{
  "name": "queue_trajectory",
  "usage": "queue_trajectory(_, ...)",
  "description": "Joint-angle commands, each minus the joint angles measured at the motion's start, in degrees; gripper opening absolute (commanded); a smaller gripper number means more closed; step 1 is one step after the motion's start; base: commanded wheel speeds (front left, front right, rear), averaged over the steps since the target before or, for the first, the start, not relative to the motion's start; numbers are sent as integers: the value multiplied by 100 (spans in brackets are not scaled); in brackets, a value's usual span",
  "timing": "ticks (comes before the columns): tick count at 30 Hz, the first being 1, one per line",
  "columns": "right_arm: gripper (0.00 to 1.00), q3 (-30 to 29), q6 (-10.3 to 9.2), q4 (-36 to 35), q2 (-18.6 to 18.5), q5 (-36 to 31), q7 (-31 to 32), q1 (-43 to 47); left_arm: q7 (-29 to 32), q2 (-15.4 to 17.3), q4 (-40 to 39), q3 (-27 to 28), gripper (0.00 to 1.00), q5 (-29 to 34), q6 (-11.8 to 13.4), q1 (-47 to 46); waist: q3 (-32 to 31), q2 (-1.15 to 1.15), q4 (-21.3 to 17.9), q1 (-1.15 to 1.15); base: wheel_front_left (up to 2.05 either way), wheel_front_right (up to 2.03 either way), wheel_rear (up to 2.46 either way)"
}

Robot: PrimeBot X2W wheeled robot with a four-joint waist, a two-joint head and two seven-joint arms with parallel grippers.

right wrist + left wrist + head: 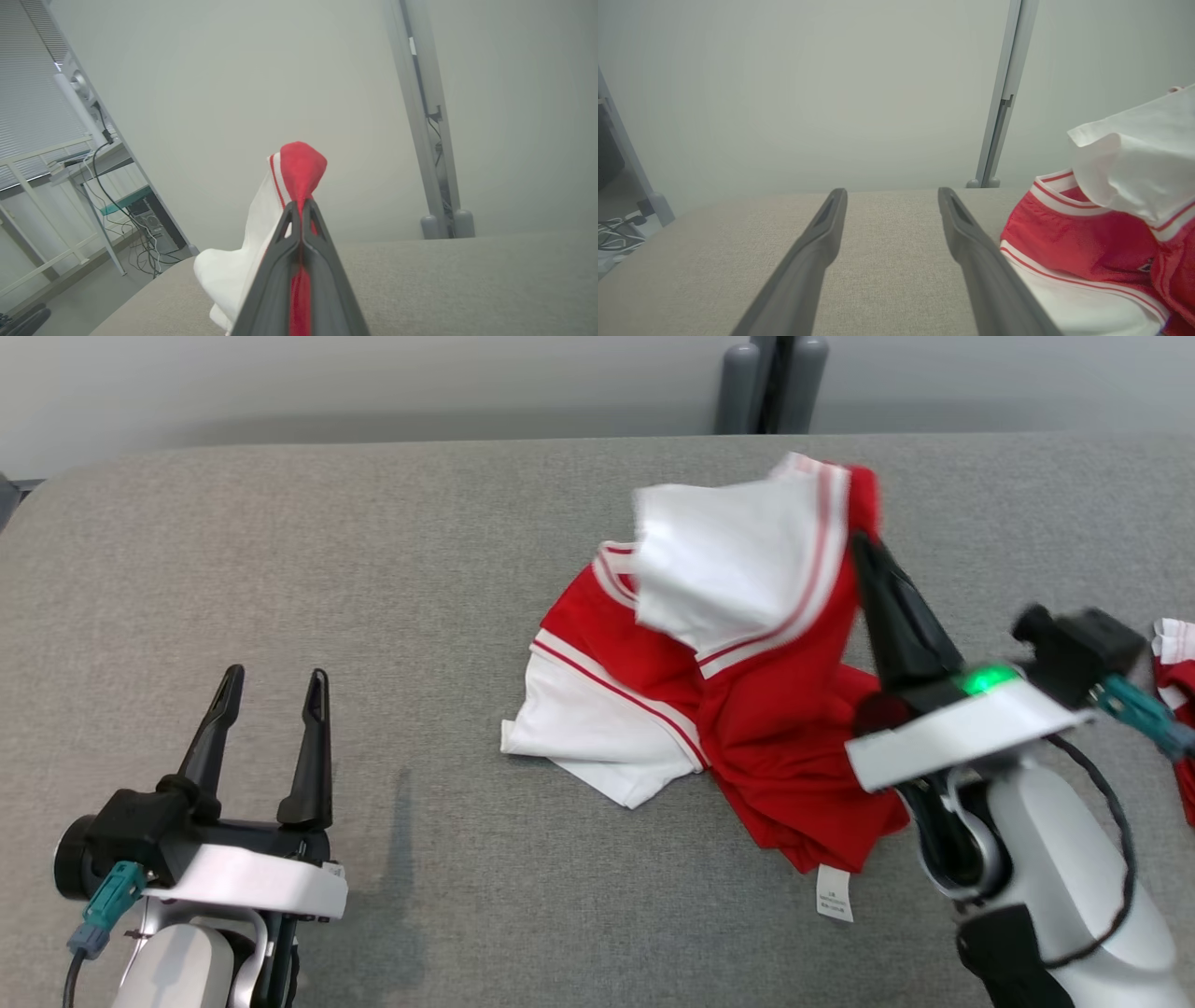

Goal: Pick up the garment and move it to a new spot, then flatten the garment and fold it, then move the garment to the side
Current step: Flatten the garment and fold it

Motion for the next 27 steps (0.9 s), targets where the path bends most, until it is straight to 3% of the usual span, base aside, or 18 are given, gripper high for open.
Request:
queue_trajectory(1, 0, -281, 3, 50, -78, 13, -56, 289, -25, 37, 12, -13, 100, 33, -26, -123, 32, 0, -98, 0, 0, 0, 0)
queue_trajectory(13, 0, -1751, 3, 672, -170, 157, -274, 1401, -26, 70, 80, -101, 100, 31, -66, -214, 68, 0, -216, 0, 0, 0, 0)
queue_trajectory(18, 0, -1965, 3, 1058, -97, 24, -307, 1504, -28, 85, 119, -98, 100, -3, -63, -203, 37, 0, -215, 0, 0, 0, 0)
queue_trajectory(19, 31, -1979, 2, 1077, -84, 1, -307, 1498, -28, 85, 125, -93, 100, -16, -57, -191, 18, 0, -216, 0, 0, 0, 0)
queue_trajectory(20, 54, -1996, 2, 1069, -66, -30, -307, 1499, -29, 88, 127, -86, 100, -20, -49, -178, 6, 0, -217, 0, 0, 0, 0)
queue_trajectory(21, 100, -2017, 2, 1047, -51, -52, -308, 1513, -29, 88, 135, -79, 100, -23, -37, -163, -17, 0, -220, 0, 0, 0, 0)
queue_trajectory(27, 100, -2223, 2, 660, -135, -397, -303, 1662, -31, 84, 114, -29, 100, -70, 28, -76, -117, 0, -250, 0, 0, 0, 0)
